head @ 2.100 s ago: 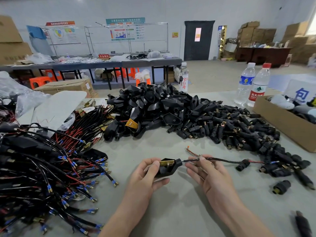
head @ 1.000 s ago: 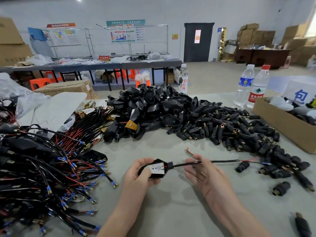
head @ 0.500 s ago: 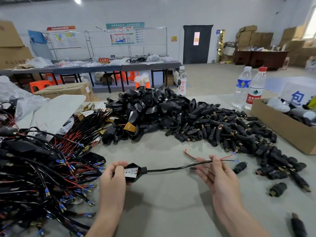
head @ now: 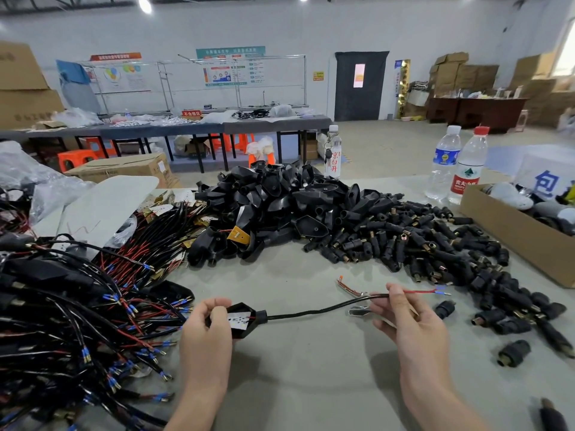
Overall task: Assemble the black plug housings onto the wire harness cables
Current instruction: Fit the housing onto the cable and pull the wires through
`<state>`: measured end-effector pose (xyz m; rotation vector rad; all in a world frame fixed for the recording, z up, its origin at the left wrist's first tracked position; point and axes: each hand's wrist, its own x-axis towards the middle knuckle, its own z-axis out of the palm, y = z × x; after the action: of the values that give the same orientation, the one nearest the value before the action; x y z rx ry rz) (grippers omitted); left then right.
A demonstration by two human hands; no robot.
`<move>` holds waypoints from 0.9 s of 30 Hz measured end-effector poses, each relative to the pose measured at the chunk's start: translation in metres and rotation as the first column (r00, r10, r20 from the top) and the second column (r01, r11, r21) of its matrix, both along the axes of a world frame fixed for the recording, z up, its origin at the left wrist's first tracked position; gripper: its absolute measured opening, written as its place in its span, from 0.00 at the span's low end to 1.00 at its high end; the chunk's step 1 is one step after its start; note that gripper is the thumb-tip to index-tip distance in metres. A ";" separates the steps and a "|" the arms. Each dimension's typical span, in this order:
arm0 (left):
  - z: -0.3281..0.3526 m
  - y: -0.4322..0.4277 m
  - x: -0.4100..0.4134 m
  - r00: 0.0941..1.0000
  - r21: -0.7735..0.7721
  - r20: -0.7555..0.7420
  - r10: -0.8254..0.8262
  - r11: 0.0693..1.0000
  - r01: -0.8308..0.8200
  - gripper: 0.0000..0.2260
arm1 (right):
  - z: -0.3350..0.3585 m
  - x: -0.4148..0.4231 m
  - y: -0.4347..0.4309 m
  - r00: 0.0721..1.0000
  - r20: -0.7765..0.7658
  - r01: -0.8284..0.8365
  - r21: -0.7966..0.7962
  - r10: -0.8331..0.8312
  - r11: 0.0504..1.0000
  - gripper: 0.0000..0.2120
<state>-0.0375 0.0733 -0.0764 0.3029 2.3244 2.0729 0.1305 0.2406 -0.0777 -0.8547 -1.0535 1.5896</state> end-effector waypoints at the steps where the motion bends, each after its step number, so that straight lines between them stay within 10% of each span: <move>1: -0.001 -0.001 -0.001 1.000 -0.019 -0.006 0.006 1.000 -0.006 0.10 | 0.001 0.000 -0.002 1.000 0.007 -0.011 0.003 0.011 1.000 0.08; 5: -0.002 -0.005 0.003 0.957 -0.209 -0.289 0.001 0.976 -0.065 0.11 | 0.005 -0.002 -0.009 0.994 0.026 -0.103 0.020 0.102 0.995 0.10; 8: -0.003 -0.001 0.016 0.727 -0.370 -0.669 -0.156 0.918 -0.144 0.11 | 0.006 -0.005 -0.017 0.973 0.051 -0.228 0.045 0.226 0.973 0.12; 13: -0.005 0.021 0.058 0.484 -0.500 -0.715 -0.505 0.853 0.153 0.13 | 0.004 -0.015 -0.038 0.865 0.046 -0.501 0.029 0.500 0.865 0.12; 22: -0.001 0.017 0.057 0.572 -0.594 -0.608 -0.551 0.794 0.132 0.12 | 0.001 -0.012 -0.028 0.936 0.080 -0.348 0.041 0.344 0.937 0.06; 27: -0.004 0.017 0.056 0.632 -0.584 -0.530 -0.566 0.783 0.211 0.08 | -0.005 -0.004 -0.019 0.845 0.482 -0.428 0.349 0.231 0.834 0.03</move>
<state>0.0190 0.0900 -0.0805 1.6449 2.6361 1.2057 0.1270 0.2219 -0.0824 -0.7302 -1.8938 1.3724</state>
